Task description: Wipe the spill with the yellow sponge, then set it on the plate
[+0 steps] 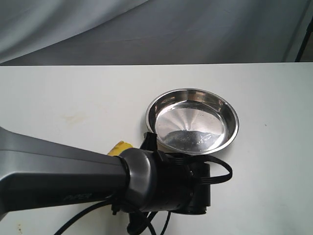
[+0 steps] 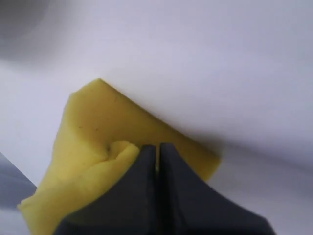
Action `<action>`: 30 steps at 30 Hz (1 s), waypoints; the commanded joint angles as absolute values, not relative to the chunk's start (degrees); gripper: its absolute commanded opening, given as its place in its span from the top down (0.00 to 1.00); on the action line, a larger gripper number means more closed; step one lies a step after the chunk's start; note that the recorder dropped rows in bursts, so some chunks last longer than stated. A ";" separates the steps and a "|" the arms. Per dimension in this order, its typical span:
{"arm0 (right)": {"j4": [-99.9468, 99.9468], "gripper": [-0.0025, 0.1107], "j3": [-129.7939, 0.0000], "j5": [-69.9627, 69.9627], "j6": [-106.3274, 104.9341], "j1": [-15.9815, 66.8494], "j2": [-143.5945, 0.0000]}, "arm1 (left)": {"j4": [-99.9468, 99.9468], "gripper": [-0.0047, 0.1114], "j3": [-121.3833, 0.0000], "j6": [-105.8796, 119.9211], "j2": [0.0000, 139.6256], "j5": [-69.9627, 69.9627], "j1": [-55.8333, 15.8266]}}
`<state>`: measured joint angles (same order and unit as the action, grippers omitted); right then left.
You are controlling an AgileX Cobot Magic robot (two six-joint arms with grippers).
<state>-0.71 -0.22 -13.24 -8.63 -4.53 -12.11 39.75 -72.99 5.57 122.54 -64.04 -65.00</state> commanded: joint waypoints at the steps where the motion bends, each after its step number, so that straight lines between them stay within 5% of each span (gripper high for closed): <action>1: -0.42 0.98 0.00 -12.77 -8.60 -4.73 -12.30 | 36.51 0.96 -72.99 6.35 122.59 -59.49 -64.90; 30: -0.42 0.98 0.00 -12.77 -8.60 -4.73 -12.30 | 31.51 0.96 -72.99 14.30 124.11 -55.12 -43.15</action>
<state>-0.71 -0.22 -13.24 -8.63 -4.53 -12.11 33.35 -72.99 12.98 123.86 -58.67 -45.49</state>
